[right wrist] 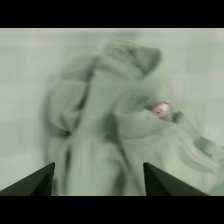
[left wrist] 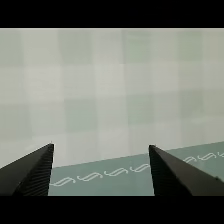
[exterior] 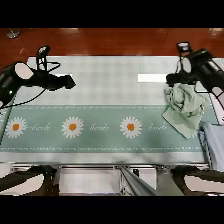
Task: Fold the shirts.
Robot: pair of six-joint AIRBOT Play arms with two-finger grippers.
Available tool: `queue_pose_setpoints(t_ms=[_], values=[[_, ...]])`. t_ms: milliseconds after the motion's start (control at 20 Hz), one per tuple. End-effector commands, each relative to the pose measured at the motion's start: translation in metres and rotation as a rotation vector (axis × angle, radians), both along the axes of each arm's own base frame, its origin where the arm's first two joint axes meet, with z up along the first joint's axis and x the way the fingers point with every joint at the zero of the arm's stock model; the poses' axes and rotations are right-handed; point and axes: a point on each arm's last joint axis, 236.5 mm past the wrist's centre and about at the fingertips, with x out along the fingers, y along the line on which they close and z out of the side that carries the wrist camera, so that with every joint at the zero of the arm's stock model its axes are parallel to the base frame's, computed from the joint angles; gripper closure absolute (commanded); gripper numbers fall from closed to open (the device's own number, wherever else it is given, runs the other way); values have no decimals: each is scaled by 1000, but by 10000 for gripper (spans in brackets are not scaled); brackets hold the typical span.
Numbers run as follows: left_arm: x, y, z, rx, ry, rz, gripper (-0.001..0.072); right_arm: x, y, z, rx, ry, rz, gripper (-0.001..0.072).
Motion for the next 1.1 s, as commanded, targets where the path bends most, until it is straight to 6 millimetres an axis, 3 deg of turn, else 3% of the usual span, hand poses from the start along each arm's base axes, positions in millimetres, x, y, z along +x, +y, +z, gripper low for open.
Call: queue_pose_setpoints(t_ms=[0, 100, 250, 350, 450, 500, 550, 650, 700, 800, 900, 1050], values=[[8, 5, -6, 26, -19, 4, 6, -41, -54, -28, 102, 95, -253, 85], [12, 1, -9, 23, -27, 3, 6, -50, -56, -57, 231, 86, -331, 86], [10, -8, -24, 22, 5, -14, 6, -55, -58, -84, 283, 102, -375, 91], [7, -11, -33, 25, 31, -23, 6, -55, -50, -97, 314, 135, -354, 150], [6, -3, -30, 46, 34, -35, 6, -50, -39, -94, 353, 140, -295, 696], [5, 10, -24, 98, 39, -64, 5, -44, -39, -82, 351, 125, -263, 689], [2, 29, -13, 156, 58, -74, 6, -31, -41, -59, 339, 83, -216, 689], [-5, 59, 17, 211, 67, -53, 6, 3, -39, 13, 324, -85, -116, 689], [-10, 68, 35, 209, 44, -31, 6, 20, -32, 62, 329, -211, -62, 690], [-31, 72, 65, 202, -3, -16, 6, 35, -7, 157, 330, -429, 78, 690], [-64, 60, 77, 188, -41, -36, 6, 26, 25, 245, 328, -607, 211, 690], [-118, 40, 66, 149, -68, -72, 6, -6, 61, 338, 302, -794, 341, 690]])
